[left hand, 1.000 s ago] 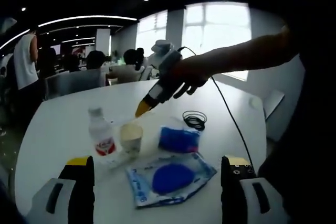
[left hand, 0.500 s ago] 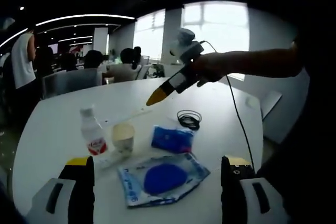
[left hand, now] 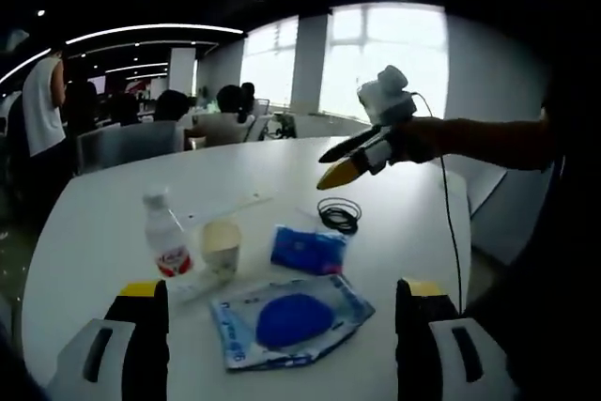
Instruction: Arrange the tabletop items into an orderly group along one side of the table until the central work area is clear of visible clutter.
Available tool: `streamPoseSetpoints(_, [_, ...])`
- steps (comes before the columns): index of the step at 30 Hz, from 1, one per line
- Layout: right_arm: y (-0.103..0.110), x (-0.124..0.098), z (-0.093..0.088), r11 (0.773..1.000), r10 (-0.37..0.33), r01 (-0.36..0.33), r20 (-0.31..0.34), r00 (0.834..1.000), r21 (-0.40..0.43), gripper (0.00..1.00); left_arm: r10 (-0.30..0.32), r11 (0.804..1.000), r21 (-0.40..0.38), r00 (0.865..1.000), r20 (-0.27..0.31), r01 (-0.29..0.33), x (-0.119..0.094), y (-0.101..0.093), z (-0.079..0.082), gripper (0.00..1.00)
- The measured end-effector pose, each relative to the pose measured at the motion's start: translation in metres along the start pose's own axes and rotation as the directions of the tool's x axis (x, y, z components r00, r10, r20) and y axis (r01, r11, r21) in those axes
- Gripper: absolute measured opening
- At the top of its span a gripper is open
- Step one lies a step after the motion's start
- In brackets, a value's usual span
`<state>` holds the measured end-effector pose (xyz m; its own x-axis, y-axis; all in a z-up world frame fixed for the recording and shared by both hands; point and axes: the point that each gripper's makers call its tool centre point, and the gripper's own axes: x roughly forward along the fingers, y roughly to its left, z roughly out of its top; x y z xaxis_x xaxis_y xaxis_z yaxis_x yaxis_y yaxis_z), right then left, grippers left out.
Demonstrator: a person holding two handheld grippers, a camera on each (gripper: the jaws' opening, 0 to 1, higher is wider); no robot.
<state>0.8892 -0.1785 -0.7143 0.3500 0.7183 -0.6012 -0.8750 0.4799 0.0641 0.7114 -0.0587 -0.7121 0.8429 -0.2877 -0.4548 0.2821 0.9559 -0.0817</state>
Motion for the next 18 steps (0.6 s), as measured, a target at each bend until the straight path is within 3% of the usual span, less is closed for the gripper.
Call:
streamPoseSetpoints(7, [-0.006, -0.028, -0.015, 0.999, -0.019, 0.020, 0.030, 0.999, -0.039, 0.99, 0.023, 1.000, -0.009, 1.000, 0.009, -0.023, -0.003, 0.007, 0.003, 1.00])
streamPoseSetpoints(18, [-0.020, -0.075, -0.054, 0.996, -0.088, 0.087, 0.070, 0.994, 0.022, 0.99, 0.042, 0.999, -0.004, 0.998, 0.040, -0.041, -0.004, 0.013, 0.004, 1.00])
